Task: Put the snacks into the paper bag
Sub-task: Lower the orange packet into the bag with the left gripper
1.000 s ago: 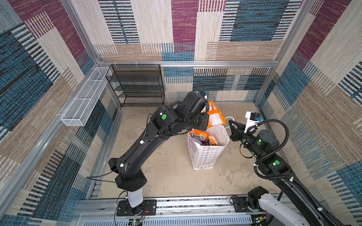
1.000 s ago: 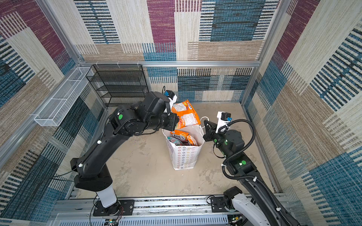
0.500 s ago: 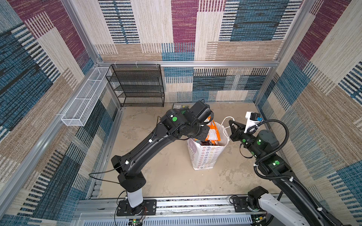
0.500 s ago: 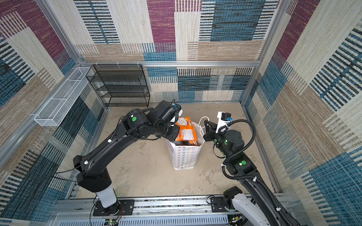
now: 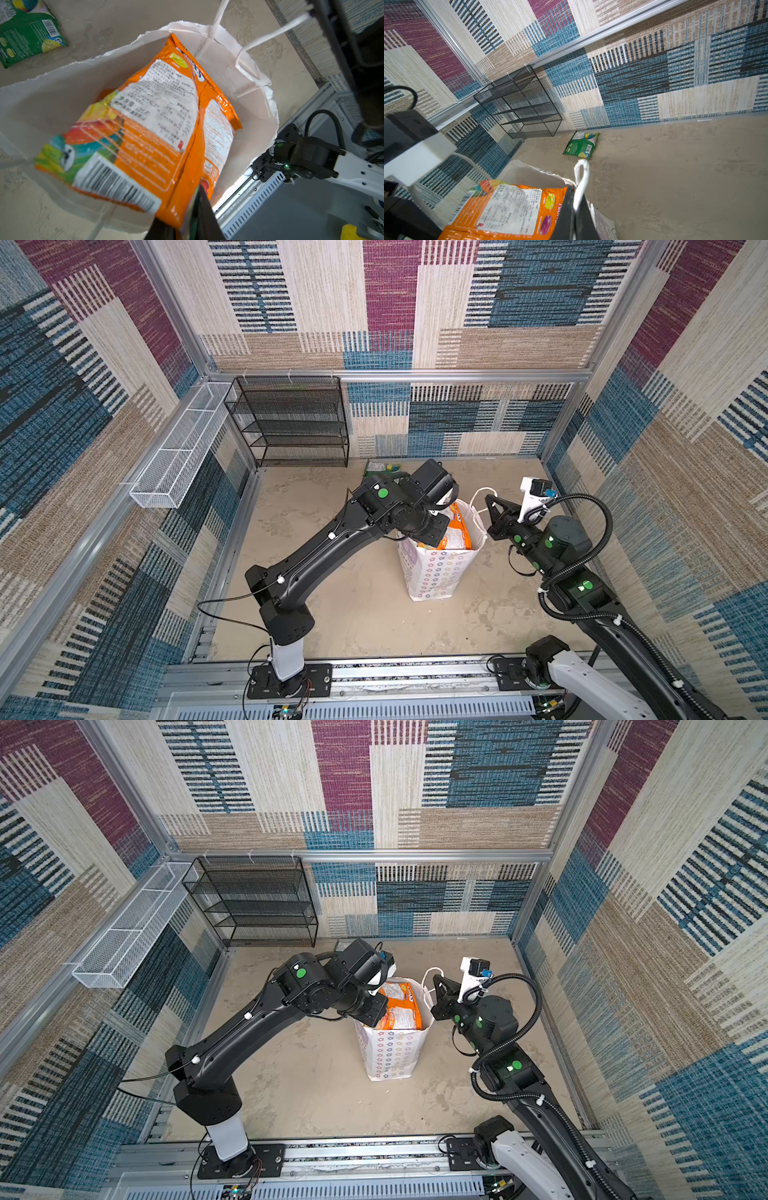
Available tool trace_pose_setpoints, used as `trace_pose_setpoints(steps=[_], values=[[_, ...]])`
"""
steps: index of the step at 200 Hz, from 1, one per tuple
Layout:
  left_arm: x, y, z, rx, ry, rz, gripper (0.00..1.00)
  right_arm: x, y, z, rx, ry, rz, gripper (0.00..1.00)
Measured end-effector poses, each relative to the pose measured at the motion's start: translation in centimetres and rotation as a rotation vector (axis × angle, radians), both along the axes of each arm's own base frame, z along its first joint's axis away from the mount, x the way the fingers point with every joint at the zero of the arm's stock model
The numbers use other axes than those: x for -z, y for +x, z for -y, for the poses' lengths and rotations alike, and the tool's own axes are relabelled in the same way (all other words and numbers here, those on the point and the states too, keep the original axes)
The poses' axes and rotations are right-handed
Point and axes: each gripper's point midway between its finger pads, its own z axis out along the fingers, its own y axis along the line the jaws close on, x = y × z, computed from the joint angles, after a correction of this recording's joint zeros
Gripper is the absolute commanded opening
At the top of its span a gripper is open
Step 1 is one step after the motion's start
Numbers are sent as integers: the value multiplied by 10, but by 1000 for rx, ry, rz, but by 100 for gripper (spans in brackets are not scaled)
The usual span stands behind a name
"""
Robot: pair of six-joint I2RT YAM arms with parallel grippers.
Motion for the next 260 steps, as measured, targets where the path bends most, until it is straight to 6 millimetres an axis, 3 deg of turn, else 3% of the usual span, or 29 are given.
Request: trace_pose_setpoints(steps=[30,70,99,151,166,199,212,227,245,260], values=[[2,1,7,12,-4,-16,2,0,-2,-1,-11,0,6,0],[-2,18,19,11,-21,-21,2,-3,-4,-3,-25,4,14,0],[14,33,20,-4,-2,-76,2,-3,-4,-3,-26,1,16,0],[39,29,12,-4,54,-154,5,-3,-4,-3,-28,0,16,0],[49,26,4,-13,92,-171,11,-3,-4,-3,-28,0,17,0],[63,30,-16,-57,176,-154,45,-3,-4,-3,-28,-2,18,0],[56,34,-22,-84,184,-115,58,-3,-4,-3,-28,-2,18,0],[32,38,-25,-110,140,-60,70,-3,-4,-3,-28,-2,17,0],[0,40,-26,-124,66,2,70,-2,-4,-3,-29,-3,17,0],[-15,41,-24,-126,31,32,68,-3,-5,-4,-34,-3,17,0]])
